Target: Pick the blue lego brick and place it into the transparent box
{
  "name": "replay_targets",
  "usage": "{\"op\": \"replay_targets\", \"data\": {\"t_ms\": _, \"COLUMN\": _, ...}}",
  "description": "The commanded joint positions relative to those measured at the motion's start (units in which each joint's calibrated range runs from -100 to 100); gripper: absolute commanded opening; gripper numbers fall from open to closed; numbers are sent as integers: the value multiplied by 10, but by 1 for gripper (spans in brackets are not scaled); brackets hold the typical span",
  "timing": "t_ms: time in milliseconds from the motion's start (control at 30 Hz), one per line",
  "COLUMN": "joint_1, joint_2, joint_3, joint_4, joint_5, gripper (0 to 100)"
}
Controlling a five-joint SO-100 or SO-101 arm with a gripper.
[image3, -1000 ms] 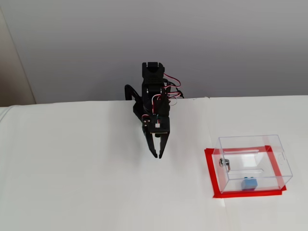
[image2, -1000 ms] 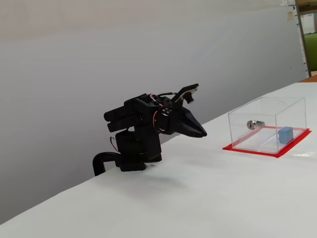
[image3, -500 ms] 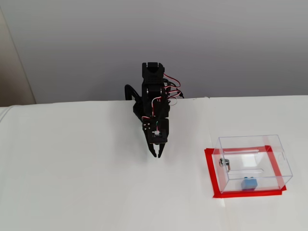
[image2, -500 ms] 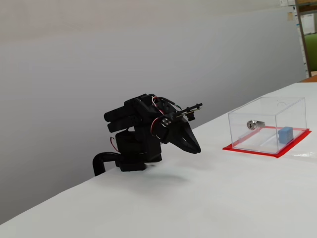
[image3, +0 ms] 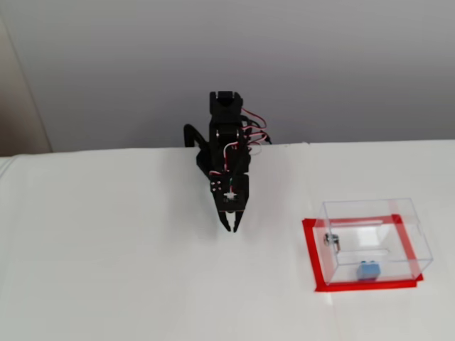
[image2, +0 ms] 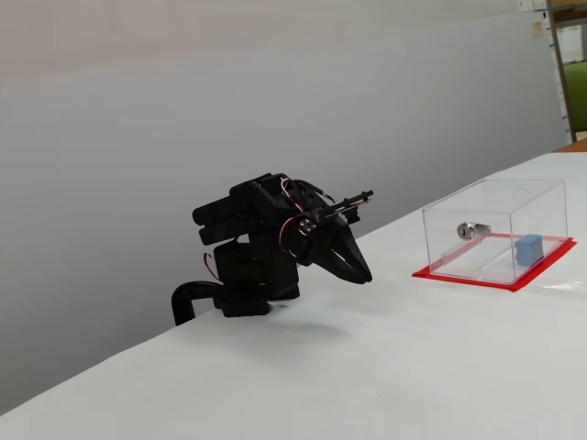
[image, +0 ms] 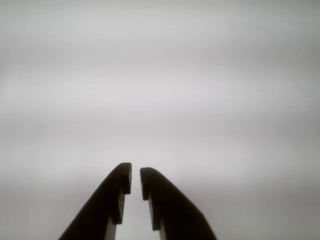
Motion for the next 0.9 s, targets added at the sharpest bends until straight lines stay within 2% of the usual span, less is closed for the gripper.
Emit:
{"op": "replay_targets", "data": {"t_ms": 0, "joint_1": 6, "joint_2": -8, "joint_3": 9, "joint_4": 2, "joint_5": 0, "gripper": 2}}
{"op": "replay_targets", "data": {"t_ms": 867, "joint_1": 7, "joint_2": -6, "joint_3": 9, "joint_4": -4, "joint_5": 0, "gripper": 2}}
